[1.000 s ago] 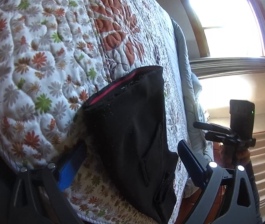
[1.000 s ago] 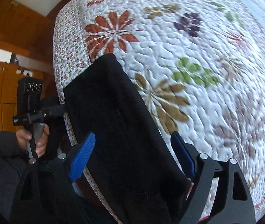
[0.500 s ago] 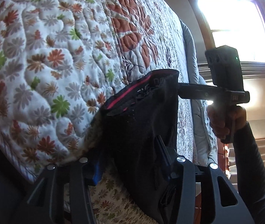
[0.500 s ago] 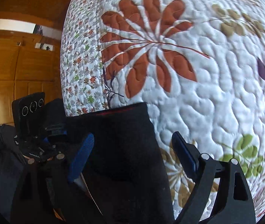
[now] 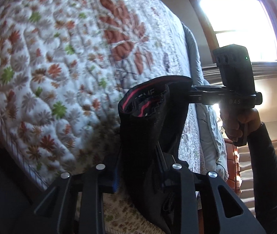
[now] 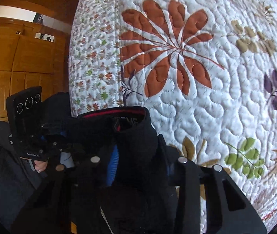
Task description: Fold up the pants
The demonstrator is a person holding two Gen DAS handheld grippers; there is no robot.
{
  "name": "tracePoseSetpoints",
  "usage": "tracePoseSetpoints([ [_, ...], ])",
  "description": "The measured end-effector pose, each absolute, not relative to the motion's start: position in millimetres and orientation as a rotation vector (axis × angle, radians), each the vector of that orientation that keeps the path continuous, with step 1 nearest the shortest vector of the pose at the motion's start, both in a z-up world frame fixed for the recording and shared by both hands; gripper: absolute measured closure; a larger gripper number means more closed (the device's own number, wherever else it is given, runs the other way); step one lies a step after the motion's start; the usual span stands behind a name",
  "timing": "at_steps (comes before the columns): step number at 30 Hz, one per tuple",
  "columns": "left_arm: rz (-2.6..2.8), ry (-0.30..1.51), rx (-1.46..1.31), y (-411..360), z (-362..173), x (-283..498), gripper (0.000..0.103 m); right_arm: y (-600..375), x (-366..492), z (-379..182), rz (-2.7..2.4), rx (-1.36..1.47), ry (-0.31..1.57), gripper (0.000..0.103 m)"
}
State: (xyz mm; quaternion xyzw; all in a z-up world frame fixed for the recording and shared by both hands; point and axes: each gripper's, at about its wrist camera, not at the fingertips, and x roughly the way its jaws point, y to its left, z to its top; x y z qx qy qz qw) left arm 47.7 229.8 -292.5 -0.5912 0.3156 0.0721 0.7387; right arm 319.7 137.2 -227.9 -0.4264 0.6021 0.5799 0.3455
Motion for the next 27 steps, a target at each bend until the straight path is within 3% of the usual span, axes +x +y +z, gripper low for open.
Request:
tracePoseSetpoints([
  [18,-0.048,0.593,-1.037,164.7,-158.1,65.2,0.079,40.9,306.4,-69.8,1.357,-1.127,1.299,0.076],
  [27,-0.144,0.592,-0.901,116.9,-109.3,77.8,0.079,-21.6,305.8,-18.2,1.267,-1.085,1.231,0.077],
])
